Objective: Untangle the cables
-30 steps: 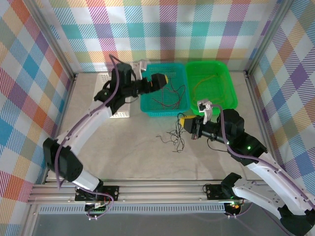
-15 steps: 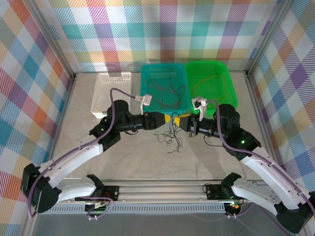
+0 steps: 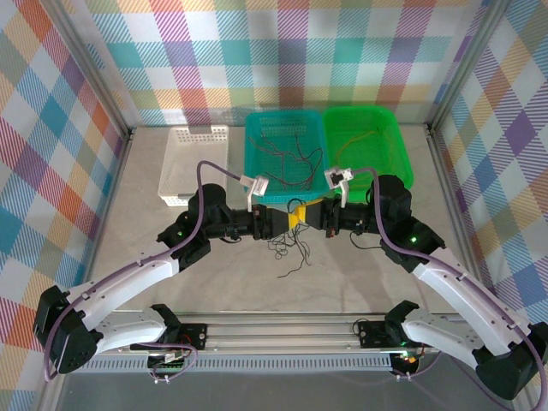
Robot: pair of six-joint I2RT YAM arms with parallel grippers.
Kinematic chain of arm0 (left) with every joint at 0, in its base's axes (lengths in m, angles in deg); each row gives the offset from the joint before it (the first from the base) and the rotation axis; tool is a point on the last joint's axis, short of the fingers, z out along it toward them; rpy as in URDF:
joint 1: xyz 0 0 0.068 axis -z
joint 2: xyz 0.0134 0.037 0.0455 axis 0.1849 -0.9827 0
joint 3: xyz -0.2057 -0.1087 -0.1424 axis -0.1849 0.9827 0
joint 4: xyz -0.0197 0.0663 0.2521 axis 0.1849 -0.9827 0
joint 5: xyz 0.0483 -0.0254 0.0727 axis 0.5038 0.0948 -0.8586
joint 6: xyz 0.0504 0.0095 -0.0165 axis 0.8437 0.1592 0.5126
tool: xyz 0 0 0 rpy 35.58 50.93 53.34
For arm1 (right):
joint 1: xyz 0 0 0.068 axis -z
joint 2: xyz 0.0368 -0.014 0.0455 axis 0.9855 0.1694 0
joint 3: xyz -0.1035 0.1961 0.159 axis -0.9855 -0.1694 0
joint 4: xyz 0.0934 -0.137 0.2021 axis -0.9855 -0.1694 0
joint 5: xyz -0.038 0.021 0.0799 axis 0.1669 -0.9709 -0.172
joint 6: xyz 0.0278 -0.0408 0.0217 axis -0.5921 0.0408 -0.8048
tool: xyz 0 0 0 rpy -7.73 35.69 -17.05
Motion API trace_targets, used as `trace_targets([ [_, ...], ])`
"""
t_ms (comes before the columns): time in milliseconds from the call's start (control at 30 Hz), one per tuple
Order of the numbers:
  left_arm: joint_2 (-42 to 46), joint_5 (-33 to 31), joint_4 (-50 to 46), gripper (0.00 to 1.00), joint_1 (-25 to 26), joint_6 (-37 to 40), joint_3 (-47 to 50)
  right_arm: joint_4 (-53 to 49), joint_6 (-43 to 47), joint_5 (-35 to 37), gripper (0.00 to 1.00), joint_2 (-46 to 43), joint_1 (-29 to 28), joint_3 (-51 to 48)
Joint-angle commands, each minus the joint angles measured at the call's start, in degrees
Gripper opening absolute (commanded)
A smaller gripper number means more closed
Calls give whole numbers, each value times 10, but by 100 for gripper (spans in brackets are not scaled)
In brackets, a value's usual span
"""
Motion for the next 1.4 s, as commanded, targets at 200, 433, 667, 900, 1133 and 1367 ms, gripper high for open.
trace_targets([
  [200,13,-13,7,17,8,23,5,25,-13,-47,0,2,0,-6],
  [433,47,-56,-69,0,7,52,-1,-54,12,19,0,-13,10,-1],
  [667,65,-76,-186,0,8,90,-14,-115,19,62,0,-25,49,2],
  [900,47,-96,-350,0,8,147,-64,-152,32,107,4,-48,80,19],
  [1133,51,-95,-366,0,7,151,-60,-143,36,91,7,-43,84,10],
  [1367,47,-105,-350,0,8,138,-64,-68,11,-1,25,-17,84,-38],
])
